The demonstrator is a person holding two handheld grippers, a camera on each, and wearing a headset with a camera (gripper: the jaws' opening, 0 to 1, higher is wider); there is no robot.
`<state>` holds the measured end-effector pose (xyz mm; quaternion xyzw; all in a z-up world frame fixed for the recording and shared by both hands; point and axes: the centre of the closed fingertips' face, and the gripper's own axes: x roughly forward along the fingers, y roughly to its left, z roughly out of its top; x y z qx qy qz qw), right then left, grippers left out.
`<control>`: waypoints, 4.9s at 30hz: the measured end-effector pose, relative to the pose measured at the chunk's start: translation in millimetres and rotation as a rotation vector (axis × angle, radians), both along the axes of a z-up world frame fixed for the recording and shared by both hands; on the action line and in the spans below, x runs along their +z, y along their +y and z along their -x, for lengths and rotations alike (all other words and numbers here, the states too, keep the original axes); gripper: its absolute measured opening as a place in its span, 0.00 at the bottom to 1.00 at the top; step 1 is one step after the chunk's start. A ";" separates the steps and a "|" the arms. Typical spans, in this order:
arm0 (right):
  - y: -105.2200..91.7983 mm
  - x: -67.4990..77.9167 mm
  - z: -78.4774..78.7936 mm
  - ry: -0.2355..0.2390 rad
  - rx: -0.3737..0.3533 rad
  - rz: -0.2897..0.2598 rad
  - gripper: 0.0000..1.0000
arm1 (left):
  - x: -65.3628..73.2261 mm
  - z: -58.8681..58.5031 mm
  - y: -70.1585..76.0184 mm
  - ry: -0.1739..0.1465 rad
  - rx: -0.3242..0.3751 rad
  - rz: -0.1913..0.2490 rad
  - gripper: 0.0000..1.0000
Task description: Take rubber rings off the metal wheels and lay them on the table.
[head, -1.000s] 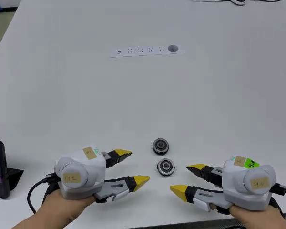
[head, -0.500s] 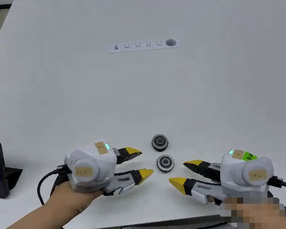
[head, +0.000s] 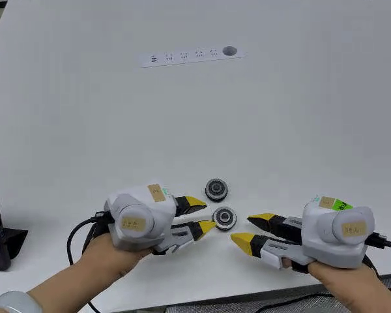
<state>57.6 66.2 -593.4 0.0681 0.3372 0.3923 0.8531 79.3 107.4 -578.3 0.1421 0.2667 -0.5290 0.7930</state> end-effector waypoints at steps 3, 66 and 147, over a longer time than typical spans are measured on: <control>0.1 -0.7 -0.9 0.008 -0.010 -0.010 0.32 | -1.8 -0.3 -2.0 0.001 -0.010 -0.008 0.21; 1.8 -5.3 -17.4 0.146 -0.158 -0.194 0.25 | -25.2 0.0 -25.7 -0.025 -0.173 -0.116 0.13; 2.5 -13.5 -19.5 0.397 -0.267 -0.359 0.14 | -25.4 -0.2 -26.7 -0.030 -0.165 -0.110 0.12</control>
